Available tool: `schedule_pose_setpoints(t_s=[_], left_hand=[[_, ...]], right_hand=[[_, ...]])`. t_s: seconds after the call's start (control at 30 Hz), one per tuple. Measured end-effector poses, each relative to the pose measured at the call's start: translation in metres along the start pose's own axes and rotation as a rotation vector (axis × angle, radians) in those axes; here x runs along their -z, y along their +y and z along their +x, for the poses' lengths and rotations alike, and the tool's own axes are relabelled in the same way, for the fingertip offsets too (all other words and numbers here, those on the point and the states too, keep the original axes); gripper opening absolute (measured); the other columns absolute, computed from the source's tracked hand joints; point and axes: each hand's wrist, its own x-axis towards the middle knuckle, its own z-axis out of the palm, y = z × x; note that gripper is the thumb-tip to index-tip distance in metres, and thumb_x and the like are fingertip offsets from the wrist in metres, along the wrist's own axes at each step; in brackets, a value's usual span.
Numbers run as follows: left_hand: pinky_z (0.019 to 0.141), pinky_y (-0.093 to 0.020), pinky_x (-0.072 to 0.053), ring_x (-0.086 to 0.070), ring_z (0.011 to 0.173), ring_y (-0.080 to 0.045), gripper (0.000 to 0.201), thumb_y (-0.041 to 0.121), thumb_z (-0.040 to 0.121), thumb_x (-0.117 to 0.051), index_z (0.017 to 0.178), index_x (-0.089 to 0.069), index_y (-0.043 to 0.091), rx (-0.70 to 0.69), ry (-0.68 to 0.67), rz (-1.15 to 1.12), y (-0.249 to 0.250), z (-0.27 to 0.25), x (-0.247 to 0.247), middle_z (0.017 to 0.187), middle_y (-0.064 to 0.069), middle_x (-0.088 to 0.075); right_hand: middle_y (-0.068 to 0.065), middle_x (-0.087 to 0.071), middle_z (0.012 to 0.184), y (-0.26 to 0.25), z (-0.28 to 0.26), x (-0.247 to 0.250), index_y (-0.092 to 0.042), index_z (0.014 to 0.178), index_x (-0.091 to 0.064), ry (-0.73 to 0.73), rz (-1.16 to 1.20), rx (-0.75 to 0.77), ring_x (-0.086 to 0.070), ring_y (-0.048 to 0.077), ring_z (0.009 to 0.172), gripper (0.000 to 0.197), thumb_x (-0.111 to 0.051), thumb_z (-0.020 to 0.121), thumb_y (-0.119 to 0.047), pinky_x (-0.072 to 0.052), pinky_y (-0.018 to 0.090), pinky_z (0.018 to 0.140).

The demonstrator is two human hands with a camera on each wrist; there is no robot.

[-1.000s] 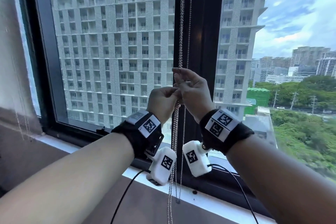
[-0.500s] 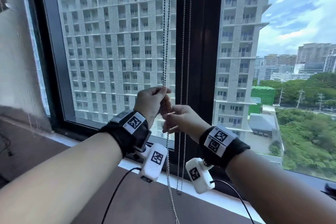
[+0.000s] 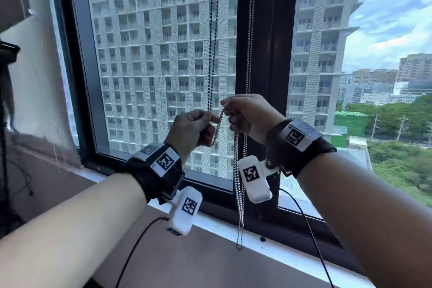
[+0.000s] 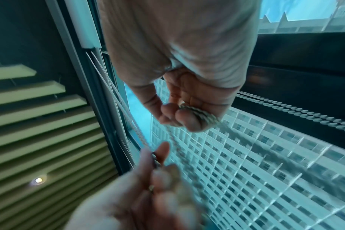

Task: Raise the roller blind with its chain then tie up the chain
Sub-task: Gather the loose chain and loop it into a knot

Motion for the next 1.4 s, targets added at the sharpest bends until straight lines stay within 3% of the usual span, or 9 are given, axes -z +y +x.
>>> schedule_pose_setpoints(t_s=[0.17, 0.37, 0.5, 0.67, 0.77, 0.87, 1.03, 1.3, 1.4], left_hand=[[0.054, -0.034, -0.054, -0.060, 0.054, -0.026, 0.025, 0.019, 0.095, -0.052, 0.091, -0.065, -0.002, 0.027, -0.053, -0.050, 0.004, -0.003, -0.006, 0.066, -0.015, -0.066], [0.064, -0.043, -0.057, -0.067, 0.060, -0.032, 0.011, 0.017, 0.098, -0.047, 0.103, -0.050, 0.008, 0.091, -0.021, -0.124, 0.004, -0.001, -0.018, 0.072, -0.022, -0.070], [0.071, -0.045, -0.058, -0.068, 0.068, -0.032, 0.012, 0.010, 0.093, -0.056, 0.103, -0.058, 0.005, 0.079, 0.046, -0.058, 0.001, 0.000, -0.023, 0.079, -0.024, -0.071], [0.059, -0.031, -0.046, -0.054, 0.060, -0.016, 0.020, 0.026, 0.081, -0.072, 0.081, -0.069, 0.006, -0.094, 0.191, 0.224, 0.005, 0.001, -0.022, 0.067, -0.003, -0.063], [0.058, -0.029, -0.037, -0.045, 0.059, -0.017, 0.027, 0.031, 0.081, -0.071, 0.080, -0.070, 0.004, -0.117, 0.239, 0.264, 0.010, 0.001, -0.023, 0.065, -0.007, -0.058], [0.067, -0.037, -0.044, -0.053, 0.065, -0.022, 0.023, 0.025, 0.083, -0.068, 0.080, -0.069, 0.003, -0.079, 0.235, 0.125, 0.013, -0.001, -0.023, 0.072, -0.013, -0.064], [0.058, -0.029, -0.046, -0.052, 0.055, -0.017, 0.017, 0.011, 0.085, -0.065, 0.080, -0.067, -0.004, -0.044, 0.224, -0.019, 0.018, -0.002, -0.025, 0.071, -0.014, -0.061], [0.049, -0.032, -0.050, -0.056, 0.051, -0.026, 0.013, 0.006, 0.086, -0.063, 0.081, -0.065, -0.005, 0.013, 0.165, -0.136, 0.012, -0.002, -0.022, 0.063, -0.015, -0.062], [0.057, -0.037, -0.056, -0.063, 0.059, -0.032, 0.013, 0.005, 0.086, -0.061, 0.085, -0.065, -0.008, 0.031, 0.095, -0.103, 0.014, -0.004, -0.025, 0.073, -0.024, -0.066]], right_hand=[[0.007, -0.062, 0.073, -0.023, 0.002, -0.006, 0.002, 0.099, -0.064, -0.001, 0.020, 0.023, -0.043, 0.009, 0.050, 0.014, -0.054, 0.092, -0.004, -0.039, 0.021, 0.043], [0.010, -0.067, 0.075, -0.018, 0.003, -0.015, 0.005, 0.095, -0.070, 0.051, -0.177, 0.111, -0.047, 0.009, 0.046, 0.019, -0.070, 0.088, -0.012, -0.041, 0.024, 0.046], [0.008, -0.067, 0.074, -0.013, 0.004, -0.014, 0.002, 0.091, -0.072, 0.071, -0.238, 0.148, -0.051, 0.007, 0.044, 0.016, -0.070, 0.089, -0.014, -0.043, 0.023, 0.045], [0.008, -0.068, 0.073, -0.015, 0.001, -0.012, 0.000, 0.090, -0.073, 0.089, -0.255, 0.134, -0.054, 0.008, 0.045, 0.013, -0.072, 0.087, -0.012, -0.048, 0.025, 0.047], [0.011, -0.068, 0.075, -0.017, -0.002, -0.013, 0.002, 0.088, -0.071, 0.099, -0.160, 0.095, -0.061, 0.012, 0.050, 0.009, -0.071, 0.087, -0.007, -0.050, 0.024, 0.047], [0.016, -0.069, 0.082, -0.017, -0.004, -0.015, 0.004, 0.091, -0.069, 0.103, -0.103, 0.064, -0.066, 0.016, 0.056, 0.009, -0.069, 0.088, -0.005, -0.054, 0.025, 0.050], [0.019, -0.069, 0.085, -0.017, -0.007, -0.015, 0.008, 0.095, -0.068, 0.136, -0.021, 0.024, -0.068, 0.020, 0.056, 0.011, -0.065, 0.090, -0.002, -0.057, 0.028, 0.051], [0.018, -0.064, 0.079, -0.018, -0.010, -0.016, 0.005, 0.083, -0.064, 0.190, 0.076, 0.012, -0.066, 0.026, 0.055, 0.007, -0.063, 0.090, 0.004, -0.063, 0.037, 0.057], [0.017, -0.065, 0.079, -0.015, -0.004, -0.017, 0.002, 0.081, -0.066, 0.240, 0.066, 0.023, -0.066, 0.025, 0.058, 0.007, -0.066, 0.088, 0.003, -0.063, 0.038, 0.063]])
